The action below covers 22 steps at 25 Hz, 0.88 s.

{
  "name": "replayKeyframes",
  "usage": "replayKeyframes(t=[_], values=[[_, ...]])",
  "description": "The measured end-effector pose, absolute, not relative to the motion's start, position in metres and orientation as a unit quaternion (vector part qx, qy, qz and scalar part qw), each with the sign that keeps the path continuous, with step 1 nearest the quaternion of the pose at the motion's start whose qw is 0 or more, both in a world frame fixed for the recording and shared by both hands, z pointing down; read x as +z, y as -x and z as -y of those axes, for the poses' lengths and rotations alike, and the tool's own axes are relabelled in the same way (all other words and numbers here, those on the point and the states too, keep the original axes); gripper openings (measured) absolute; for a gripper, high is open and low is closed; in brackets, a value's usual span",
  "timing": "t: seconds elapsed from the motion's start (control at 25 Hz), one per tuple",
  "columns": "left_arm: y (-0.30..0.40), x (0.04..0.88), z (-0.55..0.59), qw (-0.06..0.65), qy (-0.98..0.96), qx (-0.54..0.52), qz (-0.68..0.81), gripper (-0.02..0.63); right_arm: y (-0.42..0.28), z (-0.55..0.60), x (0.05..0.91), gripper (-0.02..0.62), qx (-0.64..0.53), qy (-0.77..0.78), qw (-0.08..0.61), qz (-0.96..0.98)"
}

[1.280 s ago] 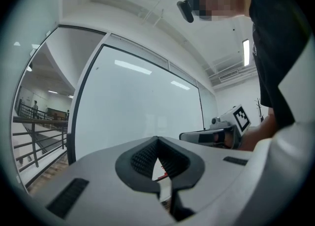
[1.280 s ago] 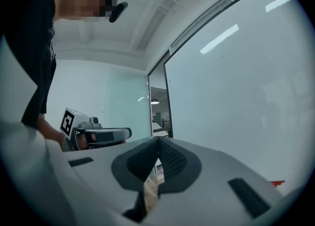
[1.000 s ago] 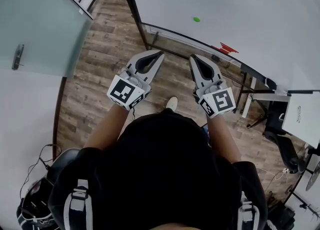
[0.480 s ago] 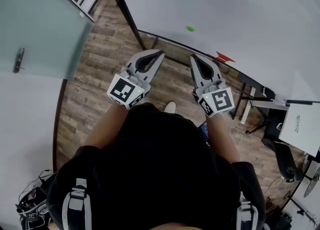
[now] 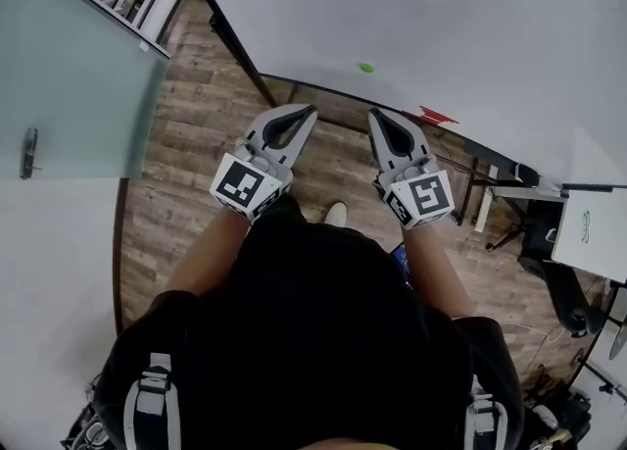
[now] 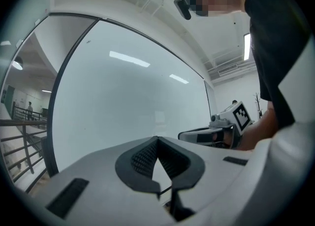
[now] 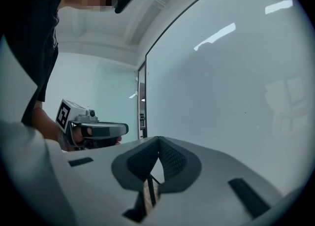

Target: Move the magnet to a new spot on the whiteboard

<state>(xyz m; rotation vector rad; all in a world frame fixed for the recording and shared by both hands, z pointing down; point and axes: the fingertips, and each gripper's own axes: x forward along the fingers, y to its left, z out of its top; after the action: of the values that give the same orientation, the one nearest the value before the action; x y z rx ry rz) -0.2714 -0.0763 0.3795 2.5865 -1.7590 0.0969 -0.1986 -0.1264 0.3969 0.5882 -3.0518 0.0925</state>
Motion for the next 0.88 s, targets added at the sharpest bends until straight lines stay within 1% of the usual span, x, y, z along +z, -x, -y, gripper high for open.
replayKeyframes(t=[0.32,0.88], values=[[0.298,0.394,0.126,0.008,-0.863,0.029,0.504,0.001,0.214,0.173,0.418,0.002,0.036,-0.293,0.032,0.955],[0.326,0.423,0.179,0.004,-0.919,0.021,0.393,0.002,0.237,0.226,0.457,0.003,0.035,-0.472,0.036,0.88]])
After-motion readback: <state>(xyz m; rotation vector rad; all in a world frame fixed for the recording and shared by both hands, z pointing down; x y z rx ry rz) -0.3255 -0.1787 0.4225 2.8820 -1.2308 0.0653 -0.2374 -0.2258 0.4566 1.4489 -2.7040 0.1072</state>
